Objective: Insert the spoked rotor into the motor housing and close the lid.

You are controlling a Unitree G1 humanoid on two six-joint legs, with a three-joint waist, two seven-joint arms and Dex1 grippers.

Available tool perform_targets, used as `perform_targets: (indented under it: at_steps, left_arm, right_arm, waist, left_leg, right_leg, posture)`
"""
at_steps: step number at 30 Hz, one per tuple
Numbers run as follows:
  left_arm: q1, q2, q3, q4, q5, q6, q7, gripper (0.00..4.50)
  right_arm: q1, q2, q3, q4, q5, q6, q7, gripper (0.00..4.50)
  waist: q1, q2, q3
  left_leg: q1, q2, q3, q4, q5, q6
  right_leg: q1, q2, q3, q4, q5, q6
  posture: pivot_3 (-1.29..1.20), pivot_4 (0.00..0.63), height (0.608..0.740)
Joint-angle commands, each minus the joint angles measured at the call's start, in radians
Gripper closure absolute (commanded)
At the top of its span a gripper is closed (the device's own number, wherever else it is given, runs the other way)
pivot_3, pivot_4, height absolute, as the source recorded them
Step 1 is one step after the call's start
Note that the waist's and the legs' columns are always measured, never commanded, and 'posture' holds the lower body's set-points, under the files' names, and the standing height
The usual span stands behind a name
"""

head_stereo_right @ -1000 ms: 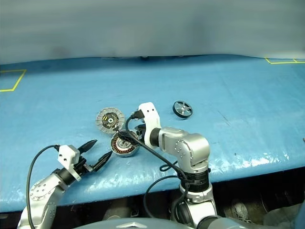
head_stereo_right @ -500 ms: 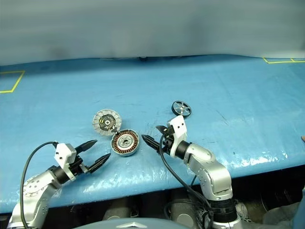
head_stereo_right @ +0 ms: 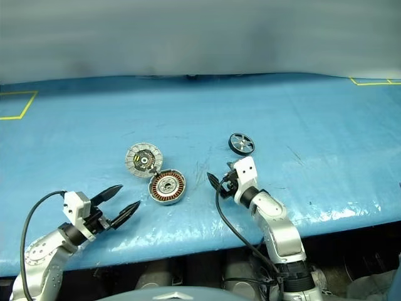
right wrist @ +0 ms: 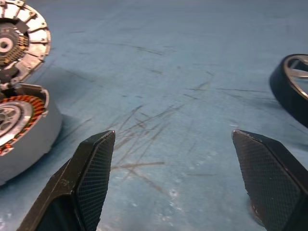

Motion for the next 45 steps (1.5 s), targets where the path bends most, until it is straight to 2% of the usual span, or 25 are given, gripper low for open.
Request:
perform_targets:
  at_steps: [1,13,16,24,25,29,33,38,45]
  left_arm:
    - [0.004,-0.017,-0.007,-0.025,-0.014,-0.047,-0.019,0.0]
    - [-0.043,-0.023,-0.015,0.038,-0.006,-0.084,-0.058,0.0]
    - [-0.05,-0.04,-0.031,0.04,-0.001,-0.097,-0.058,0.0]
    - [-0.038,-0.037,-0.044,0.042,-0.015,-0.107,-0.097,0.0]
    - [-0.039,-0.037,-0.045,0.043,-0.013,-0.107,-0.098,0.0]
    - [-0.045,-0.039,-0.05,0.048,-0.014,-0.107,-0.102,0.0]
    - [-0.044,-0.033,-0.062,0.044,-0.022,-0.094,-0.127,0.0]
    - [-0.035,-0.014,-0.061,0.055,-0.007,-0.107,-0.149,0.0]
    - [-0.028,-0.01,-0.058,0.074,0.008,-0.138,-0.151,0.0]
  right_arm:
    - [0.017,0.021,-0.035,0.011,-0.021,-0.068,-0.065,0.44]
    - [0.004,0.054,-0.077,0.174,-0.025,-0.043,-0.138,0.44]
    - [0.018,0.058,-0.063,0.195,-0.037,-0.042,-0.142,1.01]
    - [0.048,0.047,-0.048,0.183,-0.036,-0.021,-0.131,3.7]
    - [0.05,0.045,-0.045,0.181,-0.037,-0.021,-0.128,3.79]
    - [0.046,0.046,-0.038,0.166,-0.029,-0.036,-0.108,3.79]
    - [0.039,0.048,-0.019,0.081,0.035,-0.063,-0.014,3.79]
    - [-0.004,0.032,0.051,-0.052,0.124,-0.042,0.121,3.79]
    - [-0.13,0.004,0.202,-0.081,0.112,0.05,0.213,3.79]
  waist:
    - [0.0,0.0,0.0]
    - [-0.001,-0.002,-0.001]
    - [0.0,-0.004,-0.003]
    - [-0.002,-0.007,-0.005]
    - [-0.002,-0.007,-0.005]
    - [-0.002,-0.007,-0.005]
    - [-0.003,-0.006,-0.005]
    - [-0.003,-0.002,-0.002]
    - [0.001,-0.002,-0.002]
  left_leg:
    - [0.0,0.0,0.0,0.0,0.0,0.0]
    - [0.002,0.0,0.0,0.002,0.001,0.0]
    - [0.004,0.0,0.0,0.002,0.0,0.001]
    - [0.016,0.002,-0.001,0.0,0.0,0.0]
    - [0.017,0.002,-0.001,0.0,-0.001,-0.001]
    - [0.018,0.003,-0.001,0.0,-0.001,-0.001]
    - [0.017,0.003,-0.001,0.0,-0.001,-0.001]
    - [0.014,0.003,0.0,0.0,-0.001,-0.001]
    - [0.015,0.002,-0.001,0.0,-0.001,-0.001]
  right_leg:
    - [0.0,0.0,0.0,0.0,0.0,0.0]
    - [0.002,0.001,0.001,0.001,0.0,0.0]
    - [0.004,0.001,0.001,0.0,0.0,0.0]
    - [0.011,0.0,0.0,0.0,-0.001,-0.002]
    - [0.012,-0.001,0.0,-0.001,-0.002,-0.003]
    - [0.013,-0.002,0.0,-0.001,-0.002,-0.003]
    - [0.012,-0.001,0.0,-0.001,-0.002,-0.003]
    - [0.012,0.0,0.001,0.0,-0.002,-0.003]
    - [0.01,0.0,-0.001,-0.001,-0.002,-0.003]
  posture:
    - [0.0,0.15,0.74]
    - [0.0,0.15,0.74]
    - [0.0,0.15,0.74]
    - [0.0,0.15,0.74]
    - [0.0,0.15,0.74]
    - [0.0,0.15,0.74]
    - [0.0,0.15,0.74]
    - [0.0,0.15,0.74]
    - [0.0,0.15,0.74]
